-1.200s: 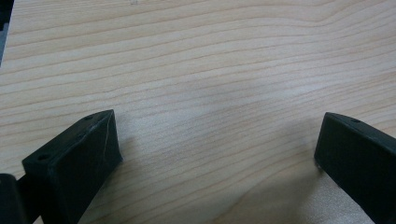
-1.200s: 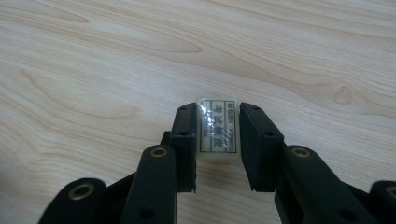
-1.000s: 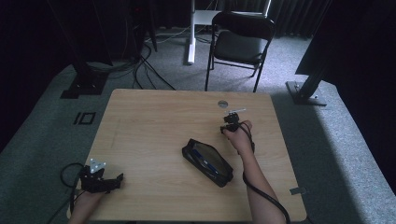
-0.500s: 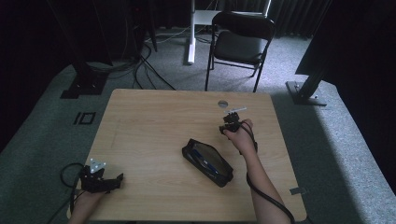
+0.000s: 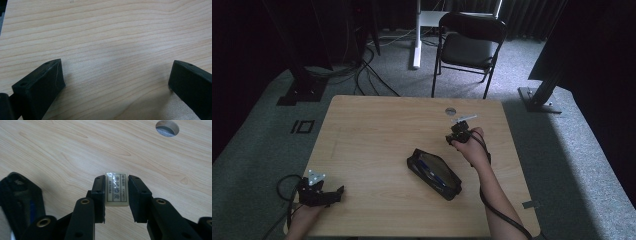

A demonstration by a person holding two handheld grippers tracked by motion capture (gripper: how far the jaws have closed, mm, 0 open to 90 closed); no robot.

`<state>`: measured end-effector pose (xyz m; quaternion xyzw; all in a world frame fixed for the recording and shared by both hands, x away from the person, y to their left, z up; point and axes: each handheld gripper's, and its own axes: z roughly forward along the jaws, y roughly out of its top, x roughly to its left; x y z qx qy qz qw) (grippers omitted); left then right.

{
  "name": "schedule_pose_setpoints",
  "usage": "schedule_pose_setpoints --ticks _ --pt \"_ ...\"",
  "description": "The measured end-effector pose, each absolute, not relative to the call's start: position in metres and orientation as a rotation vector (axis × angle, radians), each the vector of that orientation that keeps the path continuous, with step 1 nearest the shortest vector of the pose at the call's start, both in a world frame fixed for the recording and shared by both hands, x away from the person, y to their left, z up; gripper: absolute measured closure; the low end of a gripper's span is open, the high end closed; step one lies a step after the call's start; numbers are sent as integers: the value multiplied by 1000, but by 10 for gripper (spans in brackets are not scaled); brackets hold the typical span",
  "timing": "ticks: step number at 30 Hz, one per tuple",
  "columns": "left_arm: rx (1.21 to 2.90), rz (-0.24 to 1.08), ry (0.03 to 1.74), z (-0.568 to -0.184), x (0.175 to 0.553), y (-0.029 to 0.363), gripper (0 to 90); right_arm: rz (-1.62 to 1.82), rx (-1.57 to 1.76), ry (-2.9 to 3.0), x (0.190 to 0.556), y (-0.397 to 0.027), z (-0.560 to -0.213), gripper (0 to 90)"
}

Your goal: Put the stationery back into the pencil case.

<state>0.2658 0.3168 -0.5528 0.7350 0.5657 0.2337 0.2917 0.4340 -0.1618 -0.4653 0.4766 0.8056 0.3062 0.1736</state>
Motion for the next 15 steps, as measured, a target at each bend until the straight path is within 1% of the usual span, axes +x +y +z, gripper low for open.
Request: schedule_pose_setpoints --ticks 15 --pt "1959 623 1508 -553 266 317 4 924 1270 2315 413 -157 -446 683"
